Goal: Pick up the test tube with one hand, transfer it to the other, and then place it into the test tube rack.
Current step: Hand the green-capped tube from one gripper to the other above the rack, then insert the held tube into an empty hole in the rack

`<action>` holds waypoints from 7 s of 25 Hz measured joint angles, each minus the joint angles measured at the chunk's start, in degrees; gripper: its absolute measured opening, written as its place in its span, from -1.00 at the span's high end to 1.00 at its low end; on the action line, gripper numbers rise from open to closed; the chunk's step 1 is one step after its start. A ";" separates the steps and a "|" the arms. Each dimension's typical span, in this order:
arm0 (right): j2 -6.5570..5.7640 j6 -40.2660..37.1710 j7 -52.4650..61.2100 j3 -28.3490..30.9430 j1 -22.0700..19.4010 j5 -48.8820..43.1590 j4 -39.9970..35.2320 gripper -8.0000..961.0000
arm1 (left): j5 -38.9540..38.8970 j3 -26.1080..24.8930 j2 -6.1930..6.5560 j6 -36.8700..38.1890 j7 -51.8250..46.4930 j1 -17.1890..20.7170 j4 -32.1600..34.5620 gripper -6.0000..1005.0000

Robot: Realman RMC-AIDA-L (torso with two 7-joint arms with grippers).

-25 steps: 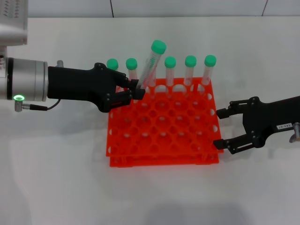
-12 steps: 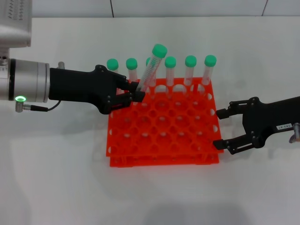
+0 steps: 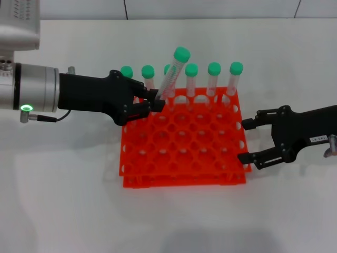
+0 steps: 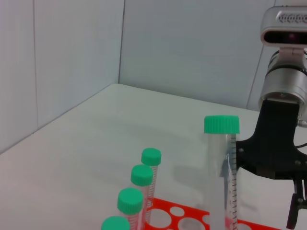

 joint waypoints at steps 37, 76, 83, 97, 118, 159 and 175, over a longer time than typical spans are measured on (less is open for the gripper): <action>-0.04 1.49 7.19 6.93 5.23 13.15 6.26 -0.72 | 0.86 0.86 -0.31 -0.89 0.04 -0.81 -0.31 0.60; 0.85 9.57 -8.92 -11.22 5.19 44.56 19.16 -0.62 | 0.91 0.86 -1.66 -2.55 0.03 -1.87 -0.26 0.59; 0.84 9.88 -10.38 -12.15 5.18 46.73 19.99 -0.60 | 0.91 1.39 -1.79 -2.97 0.14 -1.87 -0.29 0.59; 0.85 8.20 -11.05 -13.02 5.36 47.66 20.35 -0.06 | 0.90 2.15 -1.78 -4.01 0.13 -1.97 -0.34 0.59; 0.85 8.48 -11.66 -13.75 7.15 47.74 22.14 0.30 | 0.90 2.86 -2.05 -4.52 0.07 -2.40 -0.37 0.59; 0.21 8.31 -12.30 -14.47 6.55 47.94 22.14 0.45 | 0.72 7.01 -2.46 1.97 -21.05 6.67 24.83 -0.78; -0.11 8.77 -12.26 -14.17 7.55 47.78 21.51 0.45 | 2.38 6.59 -2.53 5.38 -34.84 23.17 54.19 -0.78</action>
